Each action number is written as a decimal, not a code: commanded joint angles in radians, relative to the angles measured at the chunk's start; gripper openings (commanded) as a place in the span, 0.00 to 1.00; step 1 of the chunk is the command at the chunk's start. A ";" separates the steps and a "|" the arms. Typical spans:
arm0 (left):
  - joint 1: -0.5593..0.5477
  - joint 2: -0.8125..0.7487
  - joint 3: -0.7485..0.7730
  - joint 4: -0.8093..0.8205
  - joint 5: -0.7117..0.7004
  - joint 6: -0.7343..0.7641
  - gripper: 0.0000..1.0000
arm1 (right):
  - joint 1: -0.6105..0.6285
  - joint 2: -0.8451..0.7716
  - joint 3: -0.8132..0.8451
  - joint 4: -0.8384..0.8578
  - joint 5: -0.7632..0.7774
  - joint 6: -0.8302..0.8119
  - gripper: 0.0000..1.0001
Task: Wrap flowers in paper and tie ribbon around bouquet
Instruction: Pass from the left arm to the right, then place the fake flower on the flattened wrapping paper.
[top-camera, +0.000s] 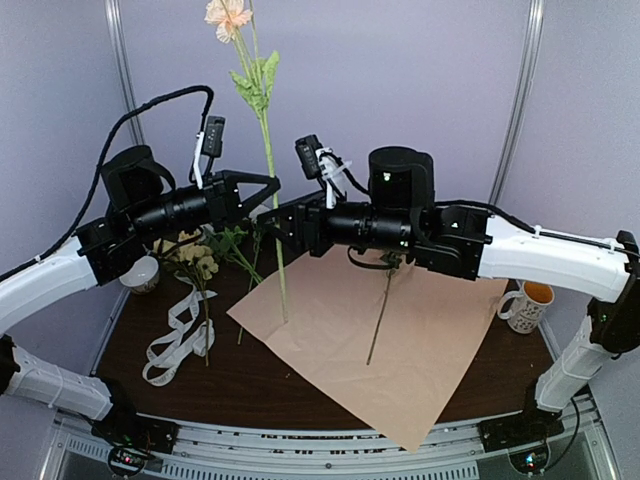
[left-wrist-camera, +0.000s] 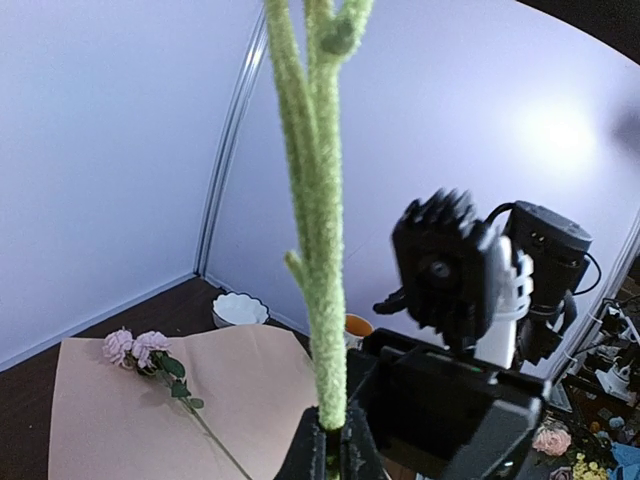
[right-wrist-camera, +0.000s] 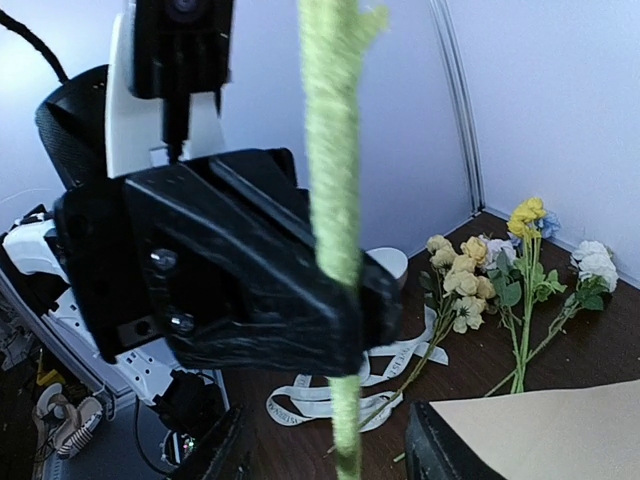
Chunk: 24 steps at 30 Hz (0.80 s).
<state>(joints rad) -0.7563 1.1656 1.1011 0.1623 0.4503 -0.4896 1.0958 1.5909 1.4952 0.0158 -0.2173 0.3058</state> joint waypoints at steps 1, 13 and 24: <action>-0.018 -0.018 0.021 0.119 0.050 -0.025 0.00 | 0.001 -0.003 0.011 -0.051 0.139 0.040 0.47; -0.027 0.052 0.200 -0.476 -0.345 0.065 0.63 | -0.097 -0.086 -0.158 -0.036 0.089 0.245 0.00; 0.359 0.160 0.041 -0.721 -0.372 0.050 0.69 | -0.394 -0.034 -0.434 -0.258 0.152 0.416 0.00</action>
<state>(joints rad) -0.5064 1.2720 1.2297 -0.4454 0.1169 -0.4442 0.7425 1.5291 1.0870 -0.1745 -0.1131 0.6834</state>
